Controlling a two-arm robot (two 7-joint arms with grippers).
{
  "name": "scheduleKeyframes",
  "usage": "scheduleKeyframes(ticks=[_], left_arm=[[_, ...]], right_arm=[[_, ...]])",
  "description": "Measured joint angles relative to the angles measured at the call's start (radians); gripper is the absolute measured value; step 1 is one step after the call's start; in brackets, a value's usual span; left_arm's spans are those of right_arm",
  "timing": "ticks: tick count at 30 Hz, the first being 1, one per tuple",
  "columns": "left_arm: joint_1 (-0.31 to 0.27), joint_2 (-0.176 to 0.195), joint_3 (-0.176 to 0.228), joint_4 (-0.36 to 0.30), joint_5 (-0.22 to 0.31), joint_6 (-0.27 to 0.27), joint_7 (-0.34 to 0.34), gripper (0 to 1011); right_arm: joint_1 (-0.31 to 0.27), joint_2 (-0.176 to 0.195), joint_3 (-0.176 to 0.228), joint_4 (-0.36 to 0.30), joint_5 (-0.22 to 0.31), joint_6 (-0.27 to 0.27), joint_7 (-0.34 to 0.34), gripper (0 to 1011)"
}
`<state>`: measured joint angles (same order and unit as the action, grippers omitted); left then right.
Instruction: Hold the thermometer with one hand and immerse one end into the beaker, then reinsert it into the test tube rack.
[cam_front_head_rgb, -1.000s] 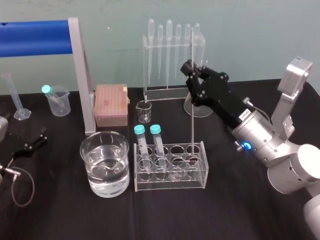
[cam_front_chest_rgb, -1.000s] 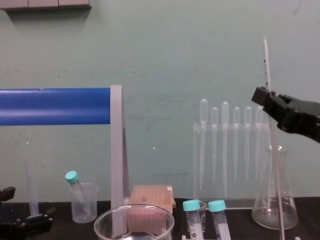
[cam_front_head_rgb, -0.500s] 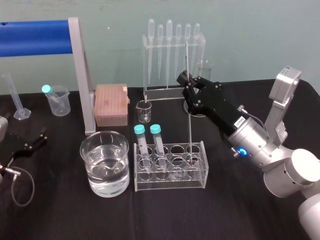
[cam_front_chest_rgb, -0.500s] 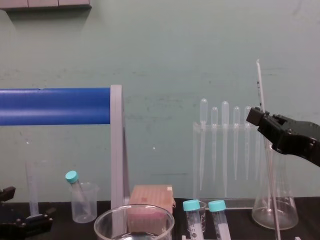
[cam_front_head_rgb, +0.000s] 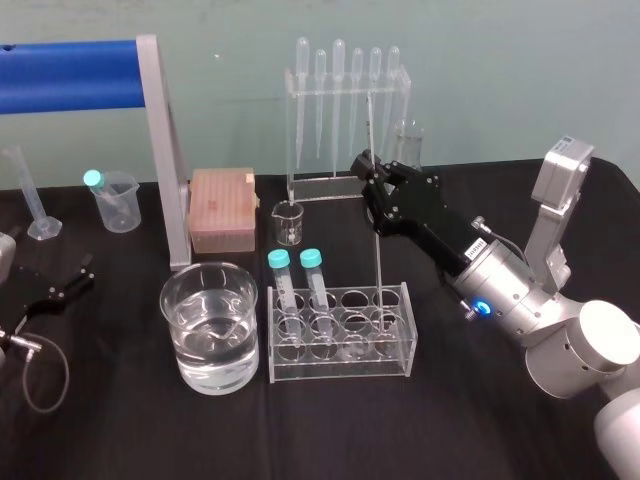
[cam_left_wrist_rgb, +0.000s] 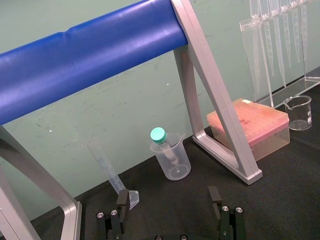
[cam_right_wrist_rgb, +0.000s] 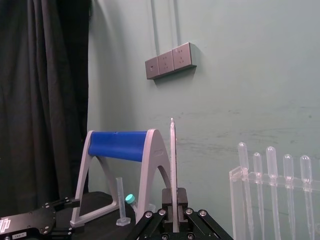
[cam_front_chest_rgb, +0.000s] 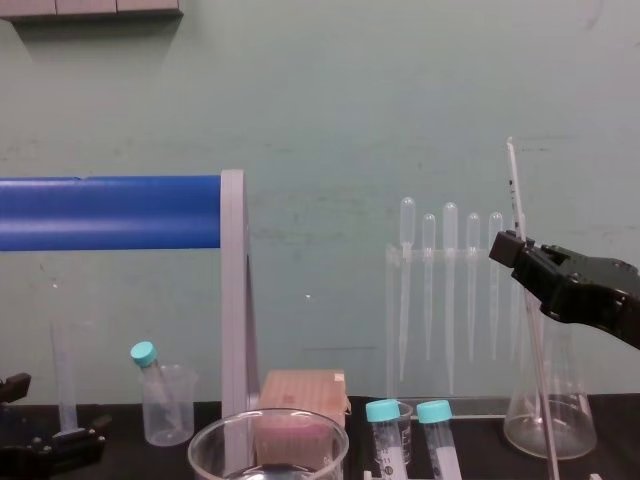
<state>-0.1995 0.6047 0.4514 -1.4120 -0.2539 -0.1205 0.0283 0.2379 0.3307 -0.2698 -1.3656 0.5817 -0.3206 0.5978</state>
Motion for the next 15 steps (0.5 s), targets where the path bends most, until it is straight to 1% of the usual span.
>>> scheduleKeyframes(ticks=[15], left_arm=[[0.000,0.000,0.000,0.000,0.000,0.000,0.000,1008]], right_arm=[[0.000,0.000,0.001,-0.001,0.001,0.000,-0.001,53]])
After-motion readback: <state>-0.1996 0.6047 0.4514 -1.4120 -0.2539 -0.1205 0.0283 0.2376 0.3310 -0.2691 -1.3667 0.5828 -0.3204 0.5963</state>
